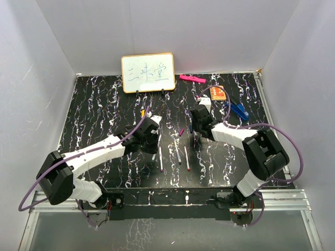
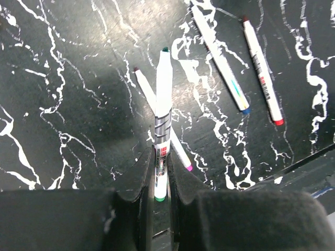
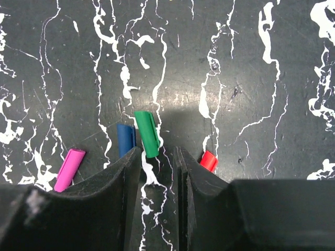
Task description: Insert the pens into the pen caps
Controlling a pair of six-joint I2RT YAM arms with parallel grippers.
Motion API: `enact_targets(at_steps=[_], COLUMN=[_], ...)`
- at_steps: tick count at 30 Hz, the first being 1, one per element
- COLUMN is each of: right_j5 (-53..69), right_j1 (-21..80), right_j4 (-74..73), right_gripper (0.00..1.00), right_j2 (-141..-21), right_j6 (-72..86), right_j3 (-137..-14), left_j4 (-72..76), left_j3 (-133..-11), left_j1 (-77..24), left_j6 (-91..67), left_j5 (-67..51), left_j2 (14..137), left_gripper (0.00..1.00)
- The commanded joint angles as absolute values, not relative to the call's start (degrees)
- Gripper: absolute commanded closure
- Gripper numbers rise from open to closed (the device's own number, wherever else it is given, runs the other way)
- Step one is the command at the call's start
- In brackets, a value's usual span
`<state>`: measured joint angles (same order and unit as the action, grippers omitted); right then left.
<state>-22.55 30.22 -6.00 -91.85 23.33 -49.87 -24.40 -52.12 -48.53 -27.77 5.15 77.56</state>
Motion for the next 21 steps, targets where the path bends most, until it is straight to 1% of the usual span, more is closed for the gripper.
enact_targets(at_steps=[1,5,9,21], right_j5=[-23.06,-22.49,-21.79,-21.39], right_j1=[29.71,29.62,29.62,29.62], right_j4=[-5.17,-5.27,-5.27,-5.38], right_gripper=[0.71,0.74,0.74,0.71], right_j2=[-93.35,-94.96,-96.1,-98.71], right_j6=[22.61,22.63,22.65,22.85], right_j3=[-53.79,-54.66,-55.34,-56.19], left_j4=[-20.8,-19.92,-19.91,-17.3], left_j3=[-52.76,-53.04,-53.17,-52.14], left_j1=[-48.34,-48.33,-48.34,-48.35], left_j6=[-26.28,-26.19,-26.1,-25.93], left_j5=[2.54,2.05,1.84,1.62], left_j2=[74.56,74.56,74.93,73.05], left_gripper=[1.0,1.0,1.0,1.0])
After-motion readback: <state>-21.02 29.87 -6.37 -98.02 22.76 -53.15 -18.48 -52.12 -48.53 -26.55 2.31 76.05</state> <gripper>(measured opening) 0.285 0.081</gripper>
